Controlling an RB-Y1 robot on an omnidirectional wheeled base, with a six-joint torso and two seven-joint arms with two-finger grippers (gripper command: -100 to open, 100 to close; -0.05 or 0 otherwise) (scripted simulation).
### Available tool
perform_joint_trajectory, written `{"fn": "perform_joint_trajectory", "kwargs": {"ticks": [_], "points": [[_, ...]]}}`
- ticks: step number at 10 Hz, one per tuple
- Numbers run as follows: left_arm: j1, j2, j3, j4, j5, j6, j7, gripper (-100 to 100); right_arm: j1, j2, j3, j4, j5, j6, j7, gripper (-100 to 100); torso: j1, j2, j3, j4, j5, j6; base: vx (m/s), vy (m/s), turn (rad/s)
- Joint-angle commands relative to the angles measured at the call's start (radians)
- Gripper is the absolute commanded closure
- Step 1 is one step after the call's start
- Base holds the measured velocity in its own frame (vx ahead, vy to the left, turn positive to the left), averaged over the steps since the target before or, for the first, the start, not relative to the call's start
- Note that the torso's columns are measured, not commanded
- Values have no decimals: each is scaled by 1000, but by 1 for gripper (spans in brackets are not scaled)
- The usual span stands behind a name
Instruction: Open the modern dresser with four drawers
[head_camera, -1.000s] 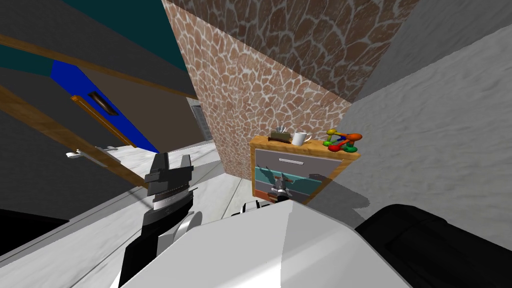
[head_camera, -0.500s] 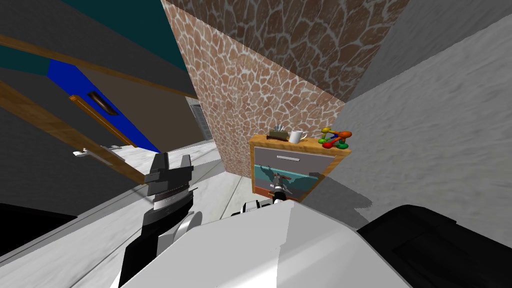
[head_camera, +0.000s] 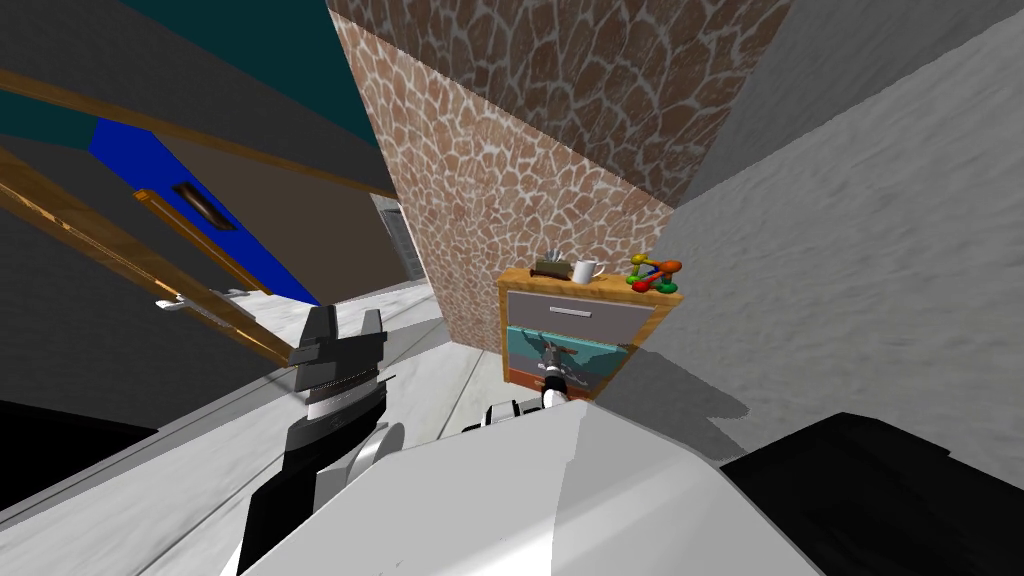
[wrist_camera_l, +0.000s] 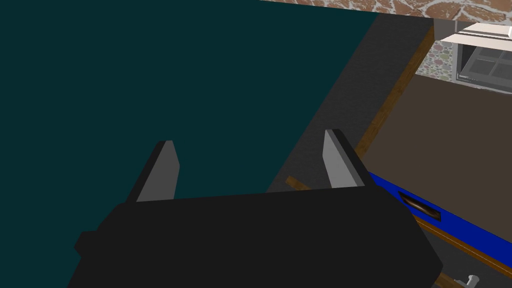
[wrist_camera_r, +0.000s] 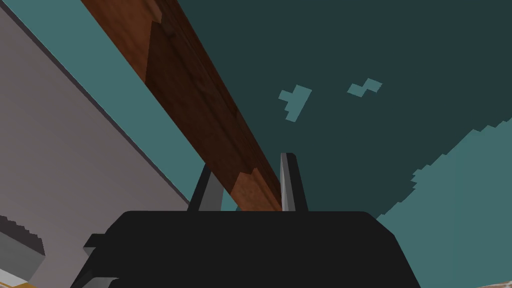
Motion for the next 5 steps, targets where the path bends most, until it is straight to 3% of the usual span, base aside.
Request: {"fn": "perform_joint_trajectory", "kwargs": {"ticks": [1, 4, 5], "points": [[0, 0, 0, 0, 0, 0, 0, 0, -28, -3, 16, 18, -29, 11, 14, 100, 0, 1, 0, 1, 0, 0, -31, 4, 10], [0, 0, 0, 0, 0, 0, 0, 0, -36, 3, 11, -17, -40, -6, 57, 100, 2, 7, 4, 2, 0, 1, -163, 59, -61], [0, 0, 0, 0, 0, 0, 0, 0, -36, 6, 15, -3, -40, -8, 51, 100, 2, 7, 4, 3, 2, 0, -80, 44, -1]]}}
